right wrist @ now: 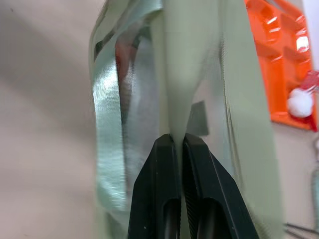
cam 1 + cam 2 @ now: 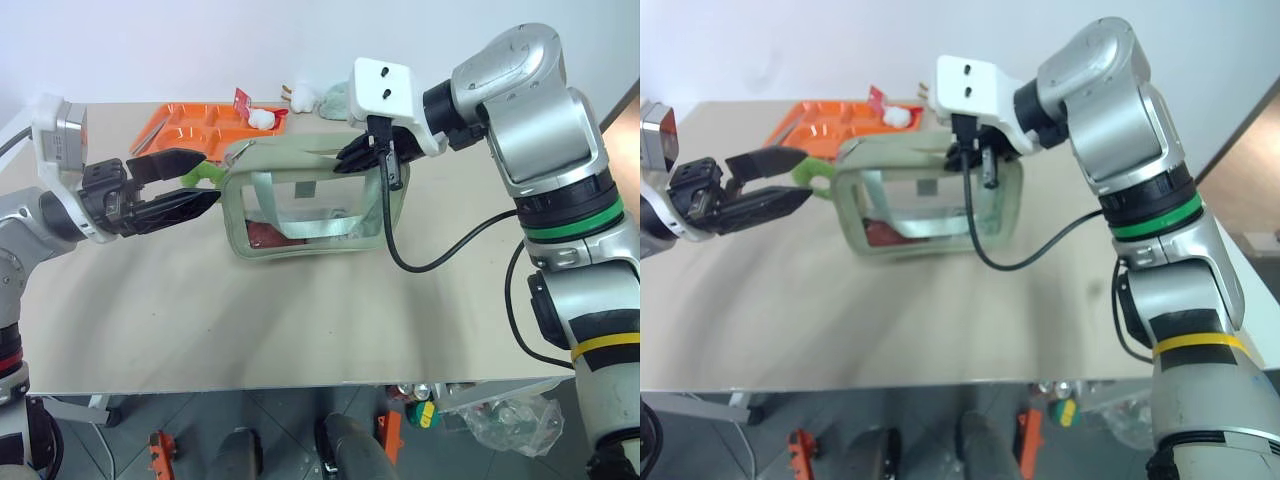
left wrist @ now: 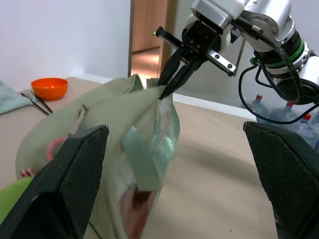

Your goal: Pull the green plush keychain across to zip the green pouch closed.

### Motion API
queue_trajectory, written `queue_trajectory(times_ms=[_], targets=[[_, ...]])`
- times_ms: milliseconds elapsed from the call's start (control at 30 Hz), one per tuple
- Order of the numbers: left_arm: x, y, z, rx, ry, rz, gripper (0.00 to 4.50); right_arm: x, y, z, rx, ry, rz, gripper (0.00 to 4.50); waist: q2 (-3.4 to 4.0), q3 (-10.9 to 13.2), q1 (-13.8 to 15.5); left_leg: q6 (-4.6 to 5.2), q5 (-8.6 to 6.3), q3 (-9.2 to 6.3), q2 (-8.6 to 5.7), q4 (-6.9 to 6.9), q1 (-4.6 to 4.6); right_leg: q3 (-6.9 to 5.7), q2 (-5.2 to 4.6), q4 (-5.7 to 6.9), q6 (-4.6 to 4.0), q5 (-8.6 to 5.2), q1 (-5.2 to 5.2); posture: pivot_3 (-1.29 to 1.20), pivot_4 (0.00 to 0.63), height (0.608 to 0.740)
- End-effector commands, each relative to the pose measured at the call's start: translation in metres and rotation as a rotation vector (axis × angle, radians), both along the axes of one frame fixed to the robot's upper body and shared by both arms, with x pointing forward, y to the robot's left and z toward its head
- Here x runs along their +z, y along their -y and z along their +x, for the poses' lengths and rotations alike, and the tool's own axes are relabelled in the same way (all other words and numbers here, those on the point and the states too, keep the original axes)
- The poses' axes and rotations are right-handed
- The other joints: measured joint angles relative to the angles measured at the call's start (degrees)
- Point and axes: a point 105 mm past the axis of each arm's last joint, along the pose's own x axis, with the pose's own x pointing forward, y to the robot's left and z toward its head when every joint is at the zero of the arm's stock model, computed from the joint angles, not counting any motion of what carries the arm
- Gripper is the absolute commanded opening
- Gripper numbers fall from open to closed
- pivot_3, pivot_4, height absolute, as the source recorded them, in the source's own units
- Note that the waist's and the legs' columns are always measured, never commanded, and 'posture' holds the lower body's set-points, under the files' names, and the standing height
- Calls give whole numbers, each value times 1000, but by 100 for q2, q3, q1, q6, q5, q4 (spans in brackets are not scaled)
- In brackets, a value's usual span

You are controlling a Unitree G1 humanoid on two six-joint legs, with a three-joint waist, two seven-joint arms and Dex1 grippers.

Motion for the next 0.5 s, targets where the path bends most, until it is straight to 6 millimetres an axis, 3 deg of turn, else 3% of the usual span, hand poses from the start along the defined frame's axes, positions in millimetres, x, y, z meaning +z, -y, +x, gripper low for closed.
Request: queue_trajectory(times_ms=[33,267,433,500], targets=[[13,0,-4,1,65,7,4500,8,-5,-14,38,41,18,56,0,0,0,0,0,0,-1,0,0,0,-2,0,2,-1,0,0,150,740],[15,-2,-7,9,71,8,4500,-21,-28,-34,66,-95,63,56,0,0,-12,0,0,-3,5,0,2,-1,5,0,2,-1,0,0,150,740],[16,-4,-8,19,70,8,4500,-30,-35,-46,90,-173,92,56,-1,-1,-21,0,0,-6,13,1,7,-6,17,3,-8,5,1,0,150,740],[15,-4,-9,22,68,11,4500,-26,-34,-51,128,-184,110,691,-1,-1,-23,0,0,-6,15,2,8,-6,20,3,-11,7,2,0,150,740]])
